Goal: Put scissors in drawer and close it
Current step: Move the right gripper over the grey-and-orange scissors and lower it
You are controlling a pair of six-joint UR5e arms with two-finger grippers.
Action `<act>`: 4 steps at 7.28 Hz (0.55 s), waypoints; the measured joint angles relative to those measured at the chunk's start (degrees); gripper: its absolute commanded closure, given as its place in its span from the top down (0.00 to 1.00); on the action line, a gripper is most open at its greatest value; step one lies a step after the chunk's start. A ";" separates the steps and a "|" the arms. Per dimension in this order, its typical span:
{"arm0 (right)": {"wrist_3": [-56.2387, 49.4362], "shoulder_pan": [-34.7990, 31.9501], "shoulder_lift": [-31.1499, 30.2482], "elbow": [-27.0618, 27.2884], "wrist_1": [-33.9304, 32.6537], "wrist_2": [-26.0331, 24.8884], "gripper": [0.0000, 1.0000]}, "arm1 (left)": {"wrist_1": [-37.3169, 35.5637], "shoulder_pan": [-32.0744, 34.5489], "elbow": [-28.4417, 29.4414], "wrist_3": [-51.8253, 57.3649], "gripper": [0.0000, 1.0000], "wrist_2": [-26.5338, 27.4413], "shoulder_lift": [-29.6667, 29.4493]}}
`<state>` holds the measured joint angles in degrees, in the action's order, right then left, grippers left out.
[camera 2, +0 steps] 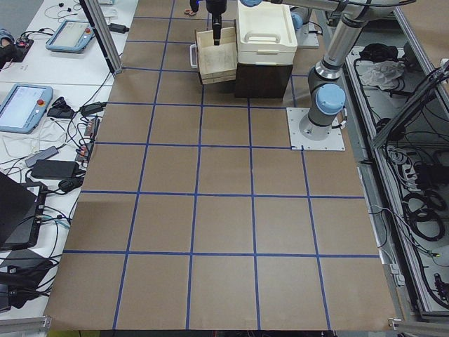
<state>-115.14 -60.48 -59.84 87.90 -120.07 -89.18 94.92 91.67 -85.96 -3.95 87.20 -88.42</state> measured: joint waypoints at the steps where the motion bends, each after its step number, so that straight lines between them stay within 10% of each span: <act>1: -1.96 0.41 0.96 -0.08 -0.86 0.04 1.00 | 0.00 0.00 0.00 0.00 1.00 -0.01 0.00; 4: -3.77 1.47 3.61 -0.21 -3.16 0.07 0.95 | 0.00 0.00 0.00 0.00 1.00 0.01 0.00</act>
<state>-118.91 -59.01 -56.23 87.69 -123.22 -89.11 94.92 91.67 -85.96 -3.96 87.21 -88.42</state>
